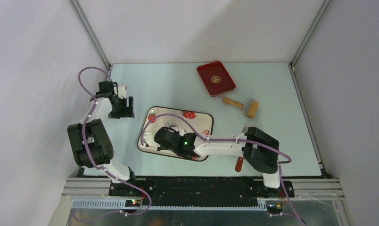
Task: Roll out the dumpling wrappers from the dough
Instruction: Press the dumpling wrapper on the work surface.
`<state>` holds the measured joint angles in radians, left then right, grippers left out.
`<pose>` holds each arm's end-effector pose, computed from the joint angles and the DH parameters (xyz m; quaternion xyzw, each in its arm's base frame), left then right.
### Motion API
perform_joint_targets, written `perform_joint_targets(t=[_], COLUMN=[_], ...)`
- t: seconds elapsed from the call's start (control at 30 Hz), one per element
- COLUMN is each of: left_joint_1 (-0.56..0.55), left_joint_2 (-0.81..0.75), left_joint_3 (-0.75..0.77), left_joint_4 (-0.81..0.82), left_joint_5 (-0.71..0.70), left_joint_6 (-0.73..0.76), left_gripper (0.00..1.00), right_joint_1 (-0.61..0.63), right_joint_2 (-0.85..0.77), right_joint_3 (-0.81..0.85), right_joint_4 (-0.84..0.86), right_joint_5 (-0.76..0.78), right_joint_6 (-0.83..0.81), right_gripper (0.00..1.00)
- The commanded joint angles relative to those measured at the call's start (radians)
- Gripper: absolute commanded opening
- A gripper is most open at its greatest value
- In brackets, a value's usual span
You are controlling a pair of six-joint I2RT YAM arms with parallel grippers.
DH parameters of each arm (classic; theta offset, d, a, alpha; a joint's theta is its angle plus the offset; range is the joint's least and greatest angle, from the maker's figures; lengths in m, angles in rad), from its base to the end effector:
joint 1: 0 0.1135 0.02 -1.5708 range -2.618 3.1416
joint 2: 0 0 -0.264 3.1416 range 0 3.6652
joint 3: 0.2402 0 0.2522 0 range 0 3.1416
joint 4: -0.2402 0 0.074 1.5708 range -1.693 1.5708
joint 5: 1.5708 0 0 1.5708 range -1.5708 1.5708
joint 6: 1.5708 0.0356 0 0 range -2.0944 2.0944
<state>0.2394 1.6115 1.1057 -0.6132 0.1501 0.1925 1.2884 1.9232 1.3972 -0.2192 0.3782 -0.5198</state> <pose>0.3139 0.0711 0.2128 -0.0060 0.9720 -0.0235 0.2338 0.1329 0.4110 0.2176 -0.6604 0.6156 -0.0119 0.4298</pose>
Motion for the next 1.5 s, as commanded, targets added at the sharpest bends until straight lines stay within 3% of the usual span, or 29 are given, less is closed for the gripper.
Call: perform_joint_targets(t=[0.0,1.47], left_joint_1=[0.015,0.043], left_joint_2=[-0.048,-0.052], left_joint_3=[-0.008,-0.013], left_joint_4=[0.022,0.027], left_joint_5=[0.031,0.061], left_joint_6=[0.008,-0.002], left_gripper=[0.79,0.79], right_joint_1=[0.030,0.007], right_joint_2=[-0.005,0.102], right_joint_3=[-0.007,-0.050], right_joint_4=[0.035,0.107], right_joint_5=[0.038,-0.021], right_joint_6=[0.027,0.075], right_gripper=[0.00,0.00])
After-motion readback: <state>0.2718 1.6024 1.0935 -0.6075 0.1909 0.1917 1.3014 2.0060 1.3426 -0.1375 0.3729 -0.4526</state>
